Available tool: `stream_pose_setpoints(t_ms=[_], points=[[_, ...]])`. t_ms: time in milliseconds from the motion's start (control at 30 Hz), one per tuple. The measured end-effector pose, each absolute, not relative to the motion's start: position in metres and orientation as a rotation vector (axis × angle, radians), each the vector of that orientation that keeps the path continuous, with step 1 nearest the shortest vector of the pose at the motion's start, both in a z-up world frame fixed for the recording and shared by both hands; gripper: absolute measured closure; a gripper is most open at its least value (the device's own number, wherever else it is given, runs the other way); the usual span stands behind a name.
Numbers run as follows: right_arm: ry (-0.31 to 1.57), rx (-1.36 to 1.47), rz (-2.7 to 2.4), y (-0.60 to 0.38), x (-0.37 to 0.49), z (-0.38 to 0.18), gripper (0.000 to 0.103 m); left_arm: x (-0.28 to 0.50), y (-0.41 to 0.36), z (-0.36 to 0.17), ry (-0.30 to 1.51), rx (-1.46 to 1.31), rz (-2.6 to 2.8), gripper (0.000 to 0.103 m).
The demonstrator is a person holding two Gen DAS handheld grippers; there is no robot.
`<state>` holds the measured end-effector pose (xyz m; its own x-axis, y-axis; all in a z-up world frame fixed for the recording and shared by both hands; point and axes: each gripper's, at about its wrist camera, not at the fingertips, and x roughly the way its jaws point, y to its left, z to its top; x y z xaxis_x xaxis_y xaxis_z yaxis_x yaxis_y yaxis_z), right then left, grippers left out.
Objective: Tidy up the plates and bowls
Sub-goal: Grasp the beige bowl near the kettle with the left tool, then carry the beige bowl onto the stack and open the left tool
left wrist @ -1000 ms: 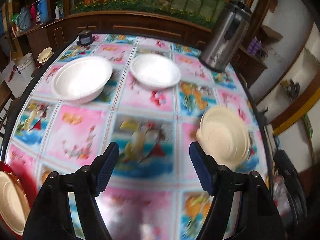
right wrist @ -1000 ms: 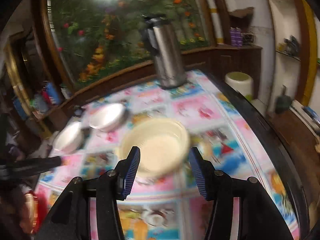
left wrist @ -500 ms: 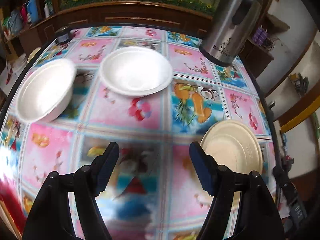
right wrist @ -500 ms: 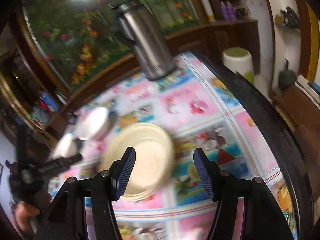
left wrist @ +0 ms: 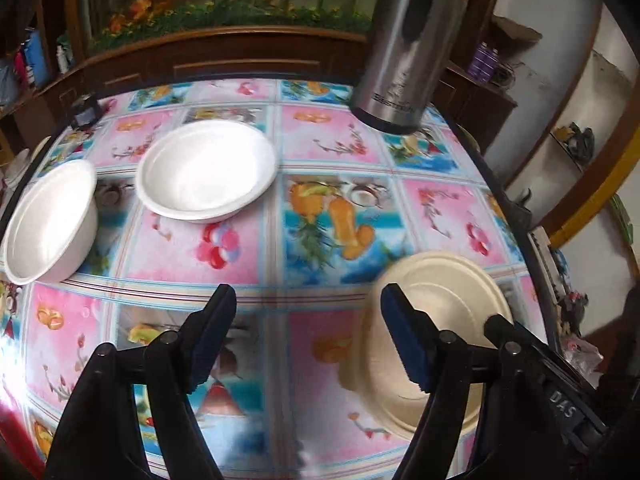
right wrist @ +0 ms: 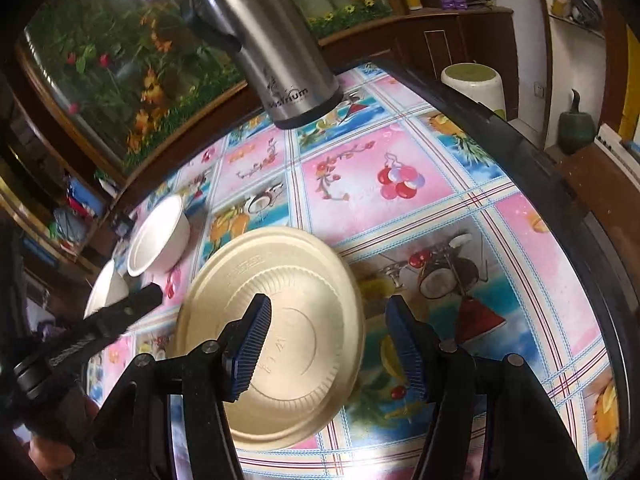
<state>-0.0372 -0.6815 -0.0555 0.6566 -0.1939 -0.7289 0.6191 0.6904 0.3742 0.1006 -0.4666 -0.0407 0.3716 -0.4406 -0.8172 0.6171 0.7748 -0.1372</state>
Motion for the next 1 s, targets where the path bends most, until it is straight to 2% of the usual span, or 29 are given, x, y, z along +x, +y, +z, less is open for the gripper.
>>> stream_pose_setpoints(t_ms=[167,233,333,367,400,433,467,500,533,567,767,1000], points=[[0.73,0.673,-0.493,-0.684,-0.034,-0.062,0.042,0.092,-0.487,-0.068,1.032,0.337,-0.693,0.028],[0.734,0.676,-0.498,-0.684,-0.033,-0.066,0.046,0.088,-0.493,-0.077,1.041,0.389,-0.689,0.028],[0.761,0.679,-0.5,-0.684,-0.031,-0.071,0.061,0.08,-0.498,-0.082,1.026,0.44,-0.701,0.028],[0.772,0.68,-0.501,-0.684,-0.03,-0.074,0.072,0.078,-0.499,-0.082,1.022,0.449,-0.706,0.031],[0.782,0.686,-0.5,-0.685,-0.029,-0.077,0.079,0.077,-0.5,-0.082,1.02,0.454,-0.709,0.037],[0.791,0.694,-0.498,-0.685,-0.028,-0.08,0.089,0.075,-0.502,-0.083,1.018,0.472,-0.715,0.052],[0.791,0.706,-0.495,-0.686,-0.028,-0.082,0.09,0.074,-0.501,-0.084,1.021,0.481,-0.716,0.061],[0.781,0.716,-0.494,-0.686,-0.03,-0.082,0.091,0.072,-0.5,-0.085,1.03,0.483,-0.725,0.065],[0.77,0.727,-0.487,-0.685,-0.031,-0.081,0.092,0.071,-0.498,-0.086,1.039,0.473,-0.74,0.075],[0.762,0.733,-0.483,-0.684,-0.032,-0.08,0.092,0.069,-0.497,-0.086,1.045,0.467,-0.75,0.08],[0.723,0.74,-0.446,-0.663,-0.037,-0.074,0.093,0.056,-0.465,-0.074,1.001,0.449,-0.73,0.081],[0.72,0.671,-0.252,-0.579,-0.022,-0.051,0.093,0.039,-0.354,-0.033,0.888,0.383,-0.579,0.081]])
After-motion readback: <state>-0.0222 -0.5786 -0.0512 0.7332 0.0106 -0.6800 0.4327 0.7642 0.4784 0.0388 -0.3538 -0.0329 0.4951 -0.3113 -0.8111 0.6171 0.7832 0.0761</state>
